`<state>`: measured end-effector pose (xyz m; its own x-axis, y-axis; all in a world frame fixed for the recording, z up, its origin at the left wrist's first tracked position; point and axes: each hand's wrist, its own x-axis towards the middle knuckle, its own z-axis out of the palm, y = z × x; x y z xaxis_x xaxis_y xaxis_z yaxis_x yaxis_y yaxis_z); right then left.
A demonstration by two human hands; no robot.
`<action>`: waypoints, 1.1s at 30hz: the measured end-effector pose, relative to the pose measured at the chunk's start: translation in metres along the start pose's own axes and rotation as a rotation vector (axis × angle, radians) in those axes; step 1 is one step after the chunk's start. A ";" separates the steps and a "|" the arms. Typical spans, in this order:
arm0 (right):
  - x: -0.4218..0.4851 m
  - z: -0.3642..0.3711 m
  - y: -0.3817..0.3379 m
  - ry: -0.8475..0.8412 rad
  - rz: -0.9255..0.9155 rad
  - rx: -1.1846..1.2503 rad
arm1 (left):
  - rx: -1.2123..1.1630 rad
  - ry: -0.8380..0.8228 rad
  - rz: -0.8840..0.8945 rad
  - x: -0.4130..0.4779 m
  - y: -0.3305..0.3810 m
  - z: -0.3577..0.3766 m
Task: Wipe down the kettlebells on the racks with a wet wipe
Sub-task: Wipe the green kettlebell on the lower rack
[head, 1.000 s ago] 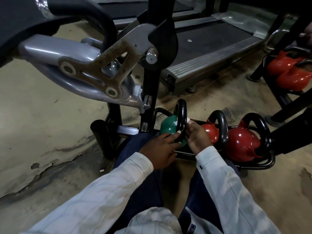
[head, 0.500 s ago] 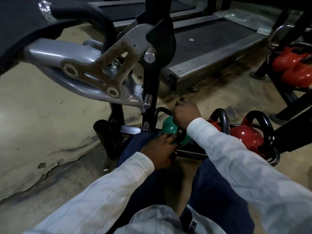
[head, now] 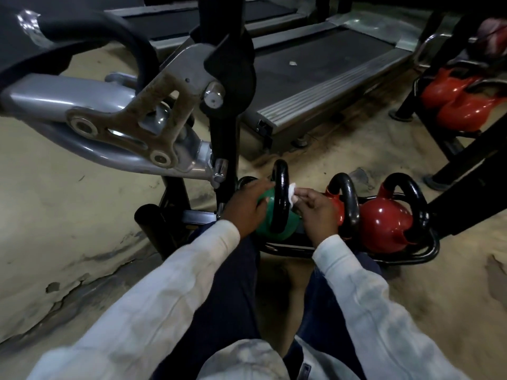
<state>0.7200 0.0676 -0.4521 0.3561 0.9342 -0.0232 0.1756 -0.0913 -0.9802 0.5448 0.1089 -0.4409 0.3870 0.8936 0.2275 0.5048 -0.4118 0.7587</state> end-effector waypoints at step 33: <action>-0.057 0.007 0.024 0.057 -0.152 -0.149 | -0.199 -0.244 -0.134 0.080 -0.002 -0.008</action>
<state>0.6971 0.0143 -0.4756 0.3654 0.9206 0.1381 0.3637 -0.0047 -0.9315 0.5685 0.1823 -0.4190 0.5129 0.8583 -0.0165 0.4123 -0.2294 0.8817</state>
